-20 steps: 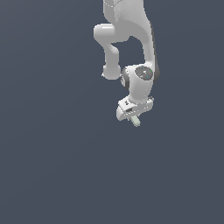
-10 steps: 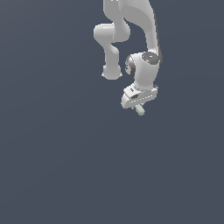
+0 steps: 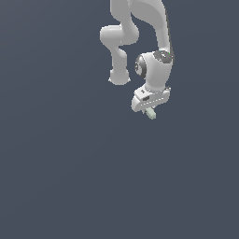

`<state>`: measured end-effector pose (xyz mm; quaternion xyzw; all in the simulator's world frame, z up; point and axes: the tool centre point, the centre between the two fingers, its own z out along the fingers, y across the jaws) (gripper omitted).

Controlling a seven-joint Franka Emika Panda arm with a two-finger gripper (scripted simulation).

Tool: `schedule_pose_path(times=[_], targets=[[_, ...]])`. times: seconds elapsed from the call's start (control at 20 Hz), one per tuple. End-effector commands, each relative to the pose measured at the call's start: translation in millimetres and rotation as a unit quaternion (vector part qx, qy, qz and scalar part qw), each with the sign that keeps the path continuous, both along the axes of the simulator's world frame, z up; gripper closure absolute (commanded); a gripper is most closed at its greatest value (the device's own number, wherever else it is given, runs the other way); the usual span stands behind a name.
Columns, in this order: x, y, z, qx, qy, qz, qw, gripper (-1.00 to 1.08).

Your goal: Pick up the object and move it to a goal position.

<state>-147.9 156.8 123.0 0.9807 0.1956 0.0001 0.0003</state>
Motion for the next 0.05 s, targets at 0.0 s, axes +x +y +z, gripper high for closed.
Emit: schedule_pose_path(times=[0.0], targets=[[0.4, -0.1, 0.1, 0.000, 0.000, 0.000, 1.0000, 1.08]])
